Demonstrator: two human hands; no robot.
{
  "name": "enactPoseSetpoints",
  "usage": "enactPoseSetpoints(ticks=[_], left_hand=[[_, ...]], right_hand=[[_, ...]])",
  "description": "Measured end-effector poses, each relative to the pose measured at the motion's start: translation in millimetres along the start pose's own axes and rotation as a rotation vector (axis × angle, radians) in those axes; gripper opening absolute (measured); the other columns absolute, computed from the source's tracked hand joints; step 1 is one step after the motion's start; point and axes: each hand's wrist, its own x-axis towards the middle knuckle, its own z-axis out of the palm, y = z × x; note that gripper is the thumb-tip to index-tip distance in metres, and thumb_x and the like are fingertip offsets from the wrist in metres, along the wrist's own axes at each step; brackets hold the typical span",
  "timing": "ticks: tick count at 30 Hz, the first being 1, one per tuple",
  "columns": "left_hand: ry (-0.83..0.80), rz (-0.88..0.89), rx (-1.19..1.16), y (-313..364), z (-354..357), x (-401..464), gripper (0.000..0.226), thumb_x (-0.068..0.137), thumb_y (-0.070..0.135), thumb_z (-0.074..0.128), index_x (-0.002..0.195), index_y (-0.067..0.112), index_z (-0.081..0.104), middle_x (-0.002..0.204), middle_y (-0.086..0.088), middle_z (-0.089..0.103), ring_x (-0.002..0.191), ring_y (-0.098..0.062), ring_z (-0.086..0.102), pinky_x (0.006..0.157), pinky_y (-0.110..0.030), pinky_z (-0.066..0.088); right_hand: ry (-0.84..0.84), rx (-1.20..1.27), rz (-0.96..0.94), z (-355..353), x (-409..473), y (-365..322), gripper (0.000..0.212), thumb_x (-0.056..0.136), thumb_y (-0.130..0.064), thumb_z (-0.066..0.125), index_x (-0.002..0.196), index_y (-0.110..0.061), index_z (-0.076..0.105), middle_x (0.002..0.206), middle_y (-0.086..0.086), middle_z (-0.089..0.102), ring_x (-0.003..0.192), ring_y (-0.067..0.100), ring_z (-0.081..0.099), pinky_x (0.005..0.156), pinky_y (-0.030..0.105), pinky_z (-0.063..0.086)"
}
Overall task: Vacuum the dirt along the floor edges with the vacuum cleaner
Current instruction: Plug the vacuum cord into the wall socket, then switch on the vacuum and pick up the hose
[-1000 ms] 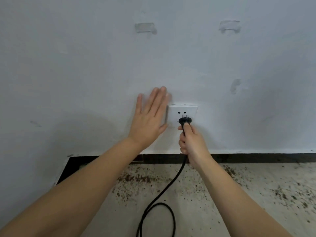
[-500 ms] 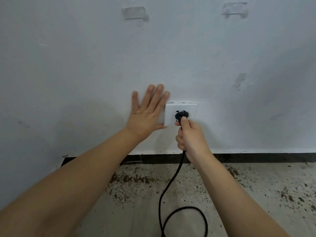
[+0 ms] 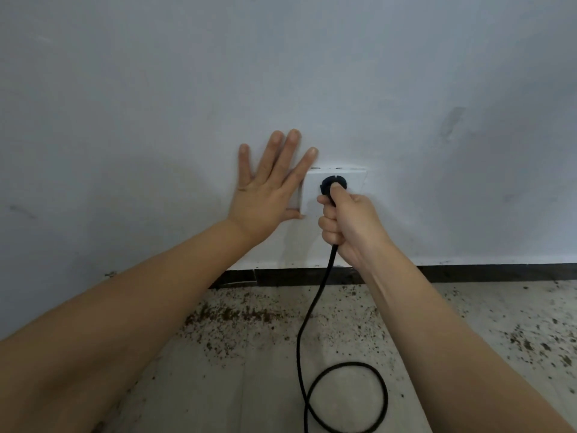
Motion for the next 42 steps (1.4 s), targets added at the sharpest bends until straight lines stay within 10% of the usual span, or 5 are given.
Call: enactPoseSetpoints(ticks=[5, 12, 18, 23, 42], left_hand=[[-0.042, -0.019, -0.023, 2.2, -14.5, -0.2, 0.124, 0.056, 0.067, 0.076, 0.148, 0.015, 0.010, 0.158, -0.015, 0.005, 0.139, -0.030, -0.036, 0.109, -0.064, 0.001], [-0.235, -0.049, -0.289, 1.0, -83.0, 1.1, 0.095, 0.066, 0.003, 0.077, 0.148, 0.008, 0.029, 0.151, -0.022, 0.034, 0.139, -0.040, 0.033, 0.105, -0.069, 0.020], [-0.715, -0.323, -0.860, -3.7, -208.3, 56.9, 0.052, 0.094, 0.009, 0.047, 0.145, 0.013, 0.039, 0.130, -0.009, 0.054, 0.121, -0.027, 0.049, 0.106, -0.042, 0.037], [-0.714, -0.377, -1.038, -28.4, -323.9, 151.6, 0.031, 0.100, 0.016, 0.042, 0.126, 0.013, 0.059, 0.118, -0.005, 0.062, 0.104, -0.020, 0.057, 0.085, -0.034, 0.047], [-0.686, 0.447, -0.954, -50.8, -572.5, 291.7, 0.032, 0.099, 0.023, 0.037, 0.121, 0.012, 0.058, 0.118, -0.006, 0.060, 0.106, -0.025, 0.054, 0.083, -0.036, 0.042]], right_hand=[[-0.063, -0.057, 0.132, -5.3, -8.5, -11.6, 0.035, 0.102, -0.038, 0.039, 0.092, -0.008, 0.053, 0.041, -0.006, 0.037, 0.032, 0.007, 0.034, 0.033, 0.017, 0.029], [0.102, -0.450, 0.284, -32.2, -60.7, -21.7, 0.053, 0.099, -0.055, 0.027, 0.129, -0.017, 0.048, 0.115, 0.004, 0.063, 0.104, 0.017, 0.058, 0.090, 0.039, 0.043], [0.157, -0.635, 0.196, -24.1, -133.4, -113.6, 0.032, 0.101, -0.039, 0.035, 0.113, -0.016, 0.052, 0.112, 0.004, 0.063, 0.102, 0.020, 0.059, 0.087, 0.037, 0.045], [0.244, -0.967, 0.085, -20.8, -213.2, -223.2, 0.037, 0.101, -0.033, 0.033, 0.128, -0.011, 0.046, 0.116, 0.011, 0.060, 0.092, 0.025, 0.060, 0.077, 0.034, 0.049], [0.341, -1.718, 0.194, -41.5, -485.5, -425.1, 0.040, 0.102, -0.035, 0.027, 0.134, -0.016, 0.041, 0.133, 0.009, 0.047, 0.120, 0.028, 0.045, 0.100, 0.046, 0.033]])
